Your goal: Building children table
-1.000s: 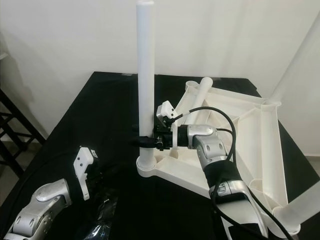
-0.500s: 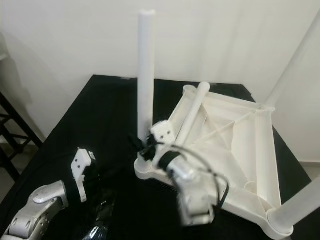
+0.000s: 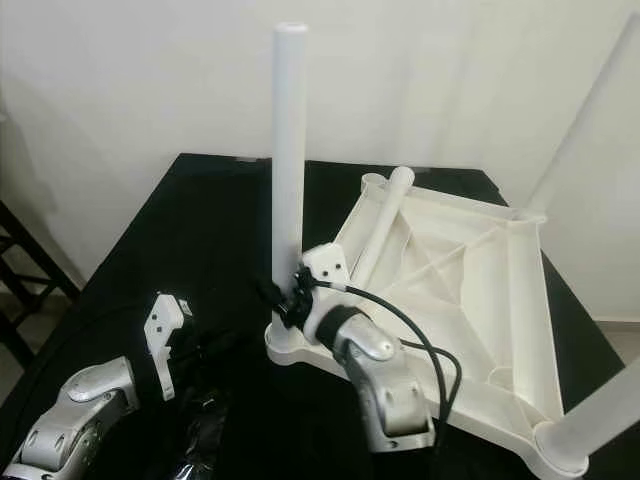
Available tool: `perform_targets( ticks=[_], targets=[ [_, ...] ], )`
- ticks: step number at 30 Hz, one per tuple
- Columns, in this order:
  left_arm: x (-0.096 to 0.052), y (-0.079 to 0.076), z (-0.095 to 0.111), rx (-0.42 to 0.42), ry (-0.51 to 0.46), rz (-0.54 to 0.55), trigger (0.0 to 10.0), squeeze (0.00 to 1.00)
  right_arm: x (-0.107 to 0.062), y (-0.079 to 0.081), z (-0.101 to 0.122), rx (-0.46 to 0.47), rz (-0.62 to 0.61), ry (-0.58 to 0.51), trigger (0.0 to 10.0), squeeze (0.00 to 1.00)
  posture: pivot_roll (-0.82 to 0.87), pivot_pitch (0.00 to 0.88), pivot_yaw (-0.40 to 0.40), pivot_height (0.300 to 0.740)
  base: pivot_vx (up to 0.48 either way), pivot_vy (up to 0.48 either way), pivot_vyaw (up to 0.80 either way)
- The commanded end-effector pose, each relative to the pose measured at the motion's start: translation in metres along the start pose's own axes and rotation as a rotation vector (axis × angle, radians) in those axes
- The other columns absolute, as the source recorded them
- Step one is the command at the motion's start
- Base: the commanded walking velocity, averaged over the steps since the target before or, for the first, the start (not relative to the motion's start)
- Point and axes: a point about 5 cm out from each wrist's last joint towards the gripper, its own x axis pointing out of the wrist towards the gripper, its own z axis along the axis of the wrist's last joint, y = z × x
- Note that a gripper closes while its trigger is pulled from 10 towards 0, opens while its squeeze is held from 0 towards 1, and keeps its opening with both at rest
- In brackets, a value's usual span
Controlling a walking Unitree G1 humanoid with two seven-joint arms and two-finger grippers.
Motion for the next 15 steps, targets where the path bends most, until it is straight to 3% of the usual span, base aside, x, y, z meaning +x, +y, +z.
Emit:
perform_targets(
  ticks=[1,2,6,7,11,15],
  targets=[
    [-0.001,0.001,-0.001,-0.004,0.003,0.003,10.0,0.0,0.002,0.003,0.001,0.002,0.025,0.004,10.0,1.0,-0.09,0.006,-0.014,0.74,0.0,0.0,0.0],
    [-0.001,0.001,-0.001,-0.004,0.003,0.003,10.0,0.0,0.002,0.003,0.001,0.002,0.025,0.004,10.0,1.0,-0.09,0.006,-0.014,0.74,0.0,0.0,0.0],
    [0.0,0.001,0.002,-0.003,-0.025,0.021,10.0,0.0,-0.001,-0.018,0.034,-0.147,0.362,-0.026,10.0,1.0,-0.08,0.008,-0.021,0.74,0.0,0.0,0.0],
    [0.001,0.001,0.003,-0.003,-0.029,0.022,10.0,0.0,-0.001,-0.023,0.041,-0.185,0.423,-0.025,10.0,0.0,-0.08,0.009,-0.023,0.74,0.0,0.0,0.0],
    [0.001,0.001,0.004,-0.001,-0.034,0.025,10.0,0.0,0.001,-0.036,0.055,-0.216,0.539,-0.012,10.0,0.0,-0.08,0.011,-0.026,0.74,0.0,0.0,0.0],
    [0.001,0.001,0.004,0.0,-0.035,0.027,10.0,0.0,0.002,-0.041,0.059,-0.214,0.566,-0.009,10.0,0.0,-0.08,0.011,-0.026,0.74,0.0,0.0,0.0]
  ],
)
